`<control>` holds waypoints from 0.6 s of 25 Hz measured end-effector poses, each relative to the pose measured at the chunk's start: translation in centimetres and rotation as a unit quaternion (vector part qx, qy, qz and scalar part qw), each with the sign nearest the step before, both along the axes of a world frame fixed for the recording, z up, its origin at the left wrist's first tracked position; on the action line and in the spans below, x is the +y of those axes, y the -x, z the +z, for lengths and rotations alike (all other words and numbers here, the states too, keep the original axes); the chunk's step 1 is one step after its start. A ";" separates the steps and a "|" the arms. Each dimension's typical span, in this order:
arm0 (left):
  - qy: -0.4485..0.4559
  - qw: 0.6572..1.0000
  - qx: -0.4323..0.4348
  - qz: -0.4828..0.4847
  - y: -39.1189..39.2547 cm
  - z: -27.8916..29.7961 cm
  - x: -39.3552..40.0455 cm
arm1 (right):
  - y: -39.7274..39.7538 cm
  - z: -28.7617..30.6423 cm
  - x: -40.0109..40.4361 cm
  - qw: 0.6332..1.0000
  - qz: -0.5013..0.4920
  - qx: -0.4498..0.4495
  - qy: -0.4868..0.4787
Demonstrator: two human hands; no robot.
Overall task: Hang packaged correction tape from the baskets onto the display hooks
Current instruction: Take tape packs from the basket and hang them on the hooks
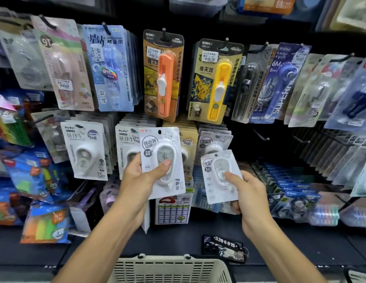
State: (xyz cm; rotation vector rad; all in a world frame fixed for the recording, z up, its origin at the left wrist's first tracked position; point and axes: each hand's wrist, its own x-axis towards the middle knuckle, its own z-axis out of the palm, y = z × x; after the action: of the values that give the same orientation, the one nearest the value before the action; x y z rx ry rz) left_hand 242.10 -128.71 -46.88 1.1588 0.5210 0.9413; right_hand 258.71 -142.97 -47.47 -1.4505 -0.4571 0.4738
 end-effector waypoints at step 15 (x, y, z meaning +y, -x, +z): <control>-0.018 1.000 0.015 0.006 0.0 0.2 -0.5 | -1.6 -0.1 1.5 1.000 0.017 -0.012 -0.006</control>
State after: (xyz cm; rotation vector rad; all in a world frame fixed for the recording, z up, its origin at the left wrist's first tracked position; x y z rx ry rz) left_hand 242.14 -129.25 -46.70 1.2045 0.5376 0.9492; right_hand 260.27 -141.49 -47.55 -1.4393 -0.5042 0.4806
